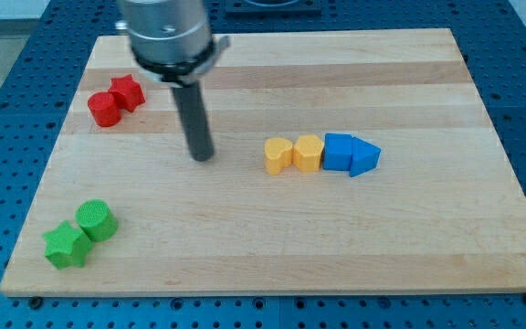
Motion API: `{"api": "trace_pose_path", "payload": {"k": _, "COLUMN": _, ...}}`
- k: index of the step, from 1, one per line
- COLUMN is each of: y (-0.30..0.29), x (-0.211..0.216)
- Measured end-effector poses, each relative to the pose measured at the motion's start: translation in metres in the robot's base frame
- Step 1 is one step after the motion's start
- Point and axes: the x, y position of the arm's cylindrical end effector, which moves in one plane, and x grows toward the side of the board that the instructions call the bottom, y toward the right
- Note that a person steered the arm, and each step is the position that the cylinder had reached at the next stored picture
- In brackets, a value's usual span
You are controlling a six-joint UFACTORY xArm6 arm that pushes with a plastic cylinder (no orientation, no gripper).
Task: Move the yellow hexagon towards the bottom of the board
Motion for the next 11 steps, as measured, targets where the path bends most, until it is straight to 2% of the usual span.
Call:
{"api": "trace_pose_path", "payload": {"k": 2, "y": 0.011, "x": 0.021}}
{"api": "trace_pose_path", "payload": {"k": 3, "y": 0.021, "x": 0.012}}
{"api": "trace_pose_path", "payload": {"k": 4, "y": 0.047, "x": -0.047}}
{"api": "trace_pose_path", "payload": {"k": 5, "y": 0.105, "x": -0.044}}
{"api": "trace_pose_path", "payload": {"k": 6, "y": 0.123, "x": -0.029}}
{"api": "trace_pose_path", "payload": {"k": 9, "y": 0.126, "x": 0.006}}
{"api": "trace_pose_path", "payload": {"k": 10, "y": 0.126, "x": 0.029}}
{"api": "trace_pose_path", "payload": {"k": 11, "y": 0.150, "x": 0.033}}
